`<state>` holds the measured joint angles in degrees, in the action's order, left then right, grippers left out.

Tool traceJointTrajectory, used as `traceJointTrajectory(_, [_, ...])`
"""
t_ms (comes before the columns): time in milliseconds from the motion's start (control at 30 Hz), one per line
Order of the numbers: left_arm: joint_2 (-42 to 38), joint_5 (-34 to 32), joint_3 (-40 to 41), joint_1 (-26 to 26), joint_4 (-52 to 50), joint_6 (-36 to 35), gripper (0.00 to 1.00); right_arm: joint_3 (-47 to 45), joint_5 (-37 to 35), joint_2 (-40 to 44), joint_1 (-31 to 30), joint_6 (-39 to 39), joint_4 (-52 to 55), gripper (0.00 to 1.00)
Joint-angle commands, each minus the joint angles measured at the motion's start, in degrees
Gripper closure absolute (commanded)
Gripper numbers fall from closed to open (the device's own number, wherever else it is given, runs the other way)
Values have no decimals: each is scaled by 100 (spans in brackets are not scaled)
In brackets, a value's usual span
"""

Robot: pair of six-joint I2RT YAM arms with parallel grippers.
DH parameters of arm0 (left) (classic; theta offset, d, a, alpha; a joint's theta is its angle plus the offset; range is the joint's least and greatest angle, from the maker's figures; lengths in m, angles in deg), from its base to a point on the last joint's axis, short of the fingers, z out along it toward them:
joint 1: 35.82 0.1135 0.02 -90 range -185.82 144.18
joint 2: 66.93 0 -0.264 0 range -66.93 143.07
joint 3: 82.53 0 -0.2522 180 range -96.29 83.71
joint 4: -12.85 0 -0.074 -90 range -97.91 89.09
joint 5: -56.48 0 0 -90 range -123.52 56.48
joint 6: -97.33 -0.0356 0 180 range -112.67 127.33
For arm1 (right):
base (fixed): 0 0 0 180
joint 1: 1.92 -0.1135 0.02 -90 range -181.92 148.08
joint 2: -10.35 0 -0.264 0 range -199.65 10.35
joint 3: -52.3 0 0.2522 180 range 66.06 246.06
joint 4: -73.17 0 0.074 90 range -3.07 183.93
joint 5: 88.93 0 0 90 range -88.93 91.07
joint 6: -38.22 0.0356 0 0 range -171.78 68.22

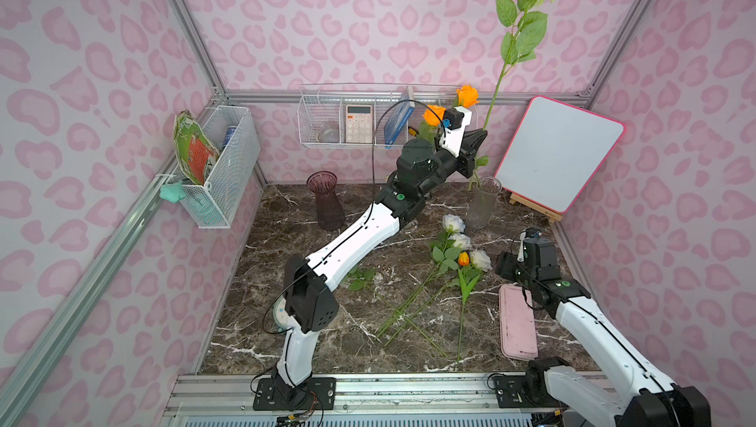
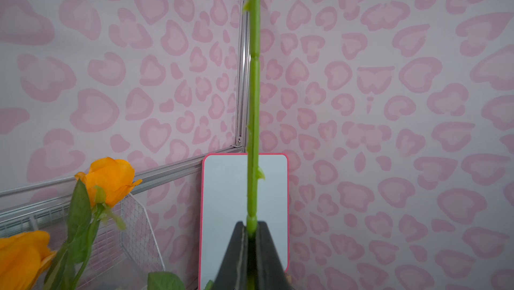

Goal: Arrange the flowers in different vases according to their colors
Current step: Insert the flower into the vase.

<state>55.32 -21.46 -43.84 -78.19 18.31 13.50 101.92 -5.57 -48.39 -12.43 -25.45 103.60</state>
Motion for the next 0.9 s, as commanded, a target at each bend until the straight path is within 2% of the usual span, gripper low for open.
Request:
traceJointTrajectory(0, [602, 444, -728, 81, 526, 353, 100, -34, 56, -113, 30, -23, -325, 27])
traceJointTrajectory(100, [1066, 572, -1034, 273, 968, 845, 100, -60, 131, -248, 48, -52, -446, 27])
traceJointTrajectory(367, [1892, 615, -1386, 352, 1698, 1055, 100, -114, 228, -632, 60, -100, -669, 27])
traceJointTrajectory(467, [2297, 674, -1868, 352, 1622, 1205, 100, -110, 275, -729, 57, -171, -686, 27])
traceJointTrajectory(867, [3094, 180, -2279, 205, 2061, 668, 100, -263, 546, -745, 119, -320, -861, 27])
